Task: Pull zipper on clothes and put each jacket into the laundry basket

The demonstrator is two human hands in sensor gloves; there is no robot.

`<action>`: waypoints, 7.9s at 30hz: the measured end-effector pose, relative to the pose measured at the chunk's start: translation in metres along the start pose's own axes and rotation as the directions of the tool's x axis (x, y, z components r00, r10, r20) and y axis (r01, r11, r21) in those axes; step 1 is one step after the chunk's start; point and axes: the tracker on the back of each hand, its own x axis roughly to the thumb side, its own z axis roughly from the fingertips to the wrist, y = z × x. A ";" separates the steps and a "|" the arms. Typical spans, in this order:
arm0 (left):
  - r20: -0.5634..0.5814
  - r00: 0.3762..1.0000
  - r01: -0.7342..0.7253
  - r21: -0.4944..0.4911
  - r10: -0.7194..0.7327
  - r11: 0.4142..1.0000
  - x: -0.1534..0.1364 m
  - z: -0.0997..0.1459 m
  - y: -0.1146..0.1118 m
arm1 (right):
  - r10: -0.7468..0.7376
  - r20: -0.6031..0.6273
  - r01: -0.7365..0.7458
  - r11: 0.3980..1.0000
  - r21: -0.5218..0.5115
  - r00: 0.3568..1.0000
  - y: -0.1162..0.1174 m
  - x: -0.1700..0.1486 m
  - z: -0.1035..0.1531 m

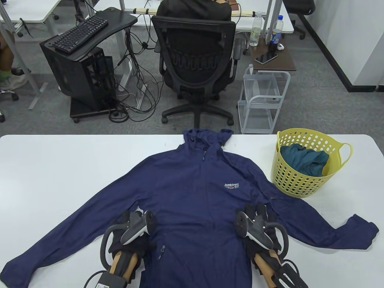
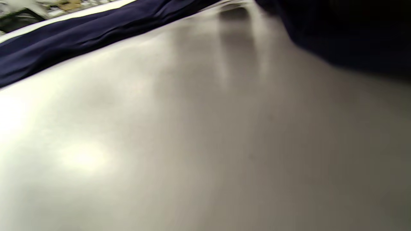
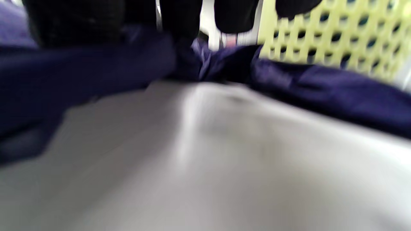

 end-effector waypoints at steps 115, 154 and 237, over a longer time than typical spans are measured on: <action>0.363 0.818 -0.441 -0.101 0.446 0.892 -0.018 0.058 0.019 | -0.656 0.193 0.560 0.736 0.380 0.730 -0.027 -0.047 0.030; 0.201 0.971 -0.182 0.270 0.130 0.946 0.120 -0.010 0.120 | -0.307 0.287 0.192 0.911 0.366 0.908 0.012 0.083 0.003; 0.500 0.432 -0.868 0.006 0.750 0.496 0.058 0.023 0.040 | -0.589 0.207 0.614 0.785 -0.082 0.781 -0.041 0.082 0.016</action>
